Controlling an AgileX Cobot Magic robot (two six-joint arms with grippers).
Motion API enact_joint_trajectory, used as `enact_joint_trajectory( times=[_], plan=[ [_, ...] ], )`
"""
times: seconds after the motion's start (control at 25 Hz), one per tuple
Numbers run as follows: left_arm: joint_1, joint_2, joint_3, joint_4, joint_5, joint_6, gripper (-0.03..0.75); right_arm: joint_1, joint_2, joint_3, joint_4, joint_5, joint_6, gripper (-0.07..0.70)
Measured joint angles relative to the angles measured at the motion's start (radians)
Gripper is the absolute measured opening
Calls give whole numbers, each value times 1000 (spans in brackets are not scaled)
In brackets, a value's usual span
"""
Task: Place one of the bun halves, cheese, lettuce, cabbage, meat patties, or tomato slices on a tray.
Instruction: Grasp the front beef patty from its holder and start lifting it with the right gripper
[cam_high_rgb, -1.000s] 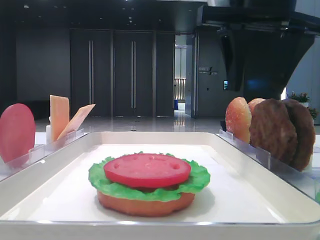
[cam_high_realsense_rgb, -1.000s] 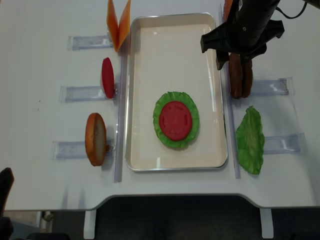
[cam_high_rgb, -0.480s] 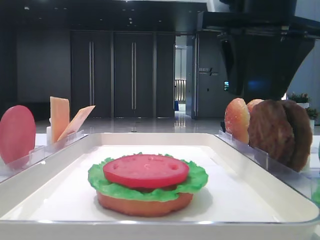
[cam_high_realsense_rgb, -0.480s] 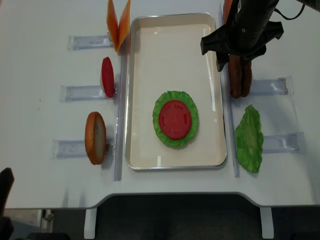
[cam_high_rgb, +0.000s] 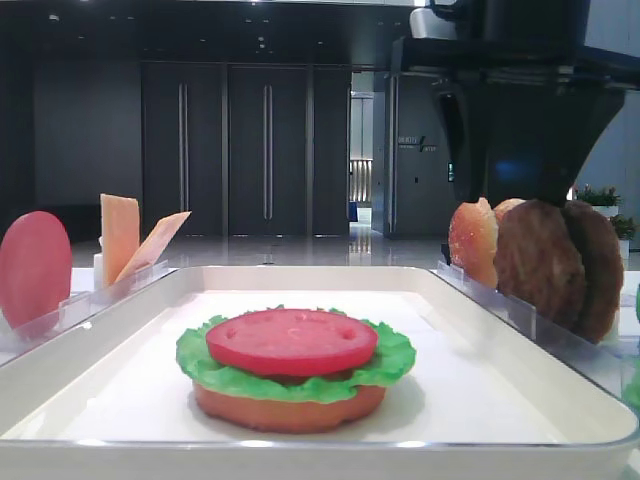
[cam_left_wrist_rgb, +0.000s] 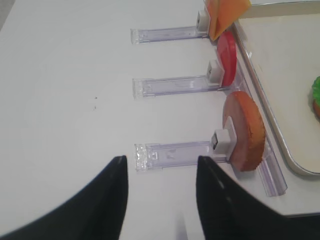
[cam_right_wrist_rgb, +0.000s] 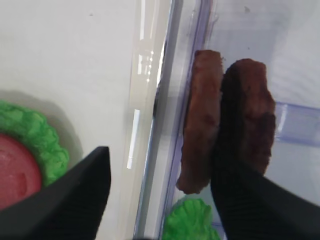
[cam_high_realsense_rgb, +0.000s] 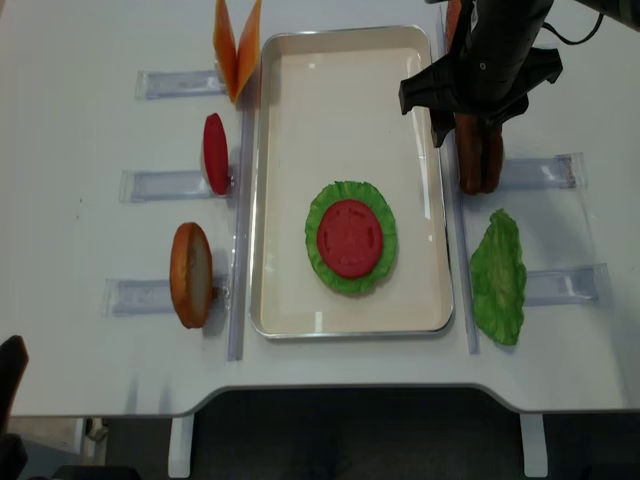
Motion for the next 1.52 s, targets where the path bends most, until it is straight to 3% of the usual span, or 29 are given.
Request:
enact_joint_trajectory(
  times=[0.76,1.24,1.52],
  plan=[
    [0,0,0,0,0,0,345,0,33,0,-48,-9,8,407],
    [0,0,0,0,0,0,345,0,33,0,-85,-9,24,144],
    [0,0,0,0,0,0,345,0,33,0,-102,-8,48,139]
  ],
)
